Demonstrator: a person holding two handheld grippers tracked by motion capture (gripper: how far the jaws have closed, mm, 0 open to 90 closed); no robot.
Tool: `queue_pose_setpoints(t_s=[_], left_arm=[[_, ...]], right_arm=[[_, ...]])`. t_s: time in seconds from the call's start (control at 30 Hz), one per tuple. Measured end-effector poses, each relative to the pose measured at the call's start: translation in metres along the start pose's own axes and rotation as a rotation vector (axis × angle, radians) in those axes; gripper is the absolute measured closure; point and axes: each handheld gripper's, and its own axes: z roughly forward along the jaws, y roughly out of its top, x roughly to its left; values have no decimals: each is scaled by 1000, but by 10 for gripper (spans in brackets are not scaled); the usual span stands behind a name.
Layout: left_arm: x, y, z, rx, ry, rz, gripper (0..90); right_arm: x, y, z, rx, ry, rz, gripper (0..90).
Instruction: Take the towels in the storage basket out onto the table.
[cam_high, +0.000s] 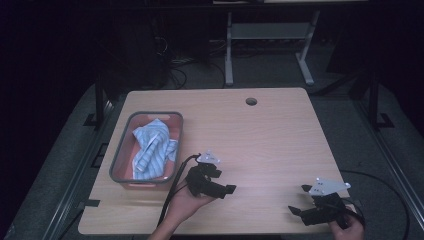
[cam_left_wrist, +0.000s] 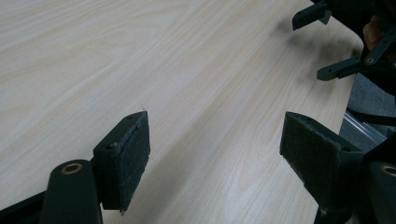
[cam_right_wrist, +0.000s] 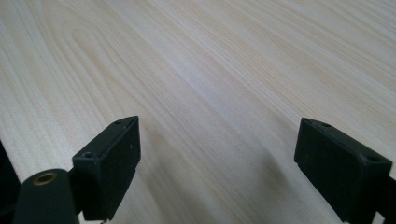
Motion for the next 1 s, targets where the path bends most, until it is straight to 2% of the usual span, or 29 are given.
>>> queue_pose_setpoints(t_s=[0.4, 0.6, 0.73, 1.0], left_arm=[[7, 14, -11, 26, 1, -5, 240], [14, 23, -24, 20, 14, -17, 232], [15, 26, -30, 24, 23, -8, 230], [27, 39, -55, 15, 46, -19, 233]], right_arm=[[3, 4, 4, 1, 14, -17, 138], [5, 4, 2, -1, 11, -23, 138], [6, 4, 3, -1, 12, -24, 138], [8, 5, 2, 1, 9, -34, 138]])
